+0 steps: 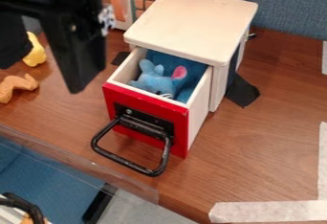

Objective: Close the drawer

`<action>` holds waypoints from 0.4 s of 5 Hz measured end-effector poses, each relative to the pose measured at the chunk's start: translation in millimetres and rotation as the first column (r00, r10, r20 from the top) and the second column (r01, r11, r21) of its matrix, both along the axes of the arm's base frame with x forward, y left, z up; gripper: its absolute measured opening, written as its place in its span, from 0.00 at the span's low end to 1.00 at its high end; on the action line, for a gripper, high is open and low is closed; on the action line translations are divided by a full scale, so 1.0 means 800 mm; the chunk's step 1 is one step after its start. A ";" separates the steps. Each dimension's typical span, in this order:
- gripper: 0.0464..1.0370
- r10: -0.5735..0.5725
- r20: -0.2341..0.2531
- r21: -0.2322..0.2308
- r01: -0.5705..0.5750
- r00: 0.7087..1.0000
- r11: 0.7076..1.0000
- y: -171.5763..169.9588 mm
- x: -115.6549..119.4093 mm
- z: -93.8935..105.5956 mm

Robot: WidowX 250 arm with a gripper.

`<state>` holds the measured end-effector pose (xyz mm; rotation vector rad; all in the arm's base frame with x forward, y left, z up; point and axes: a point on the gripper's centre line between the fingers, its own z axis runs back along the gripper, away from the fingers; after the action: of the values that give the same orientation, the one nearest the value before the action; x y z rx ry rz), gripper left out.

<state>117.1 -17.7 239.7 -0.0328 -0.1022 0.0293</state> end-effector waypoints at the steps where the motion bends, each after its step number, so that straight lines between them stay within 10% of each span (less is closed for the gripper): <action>1: 0.96 -0.008 -0.007 0.002 0.008 1.000 1.000 0.001 -0.004 -0.006; 2: 0.96 -0.002 0.007 0.014 0.002 1.000 1.000 0.015 -0.020 -0.029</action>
<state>101.2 -5.4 216.4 -0.0187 -0.1097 0.0264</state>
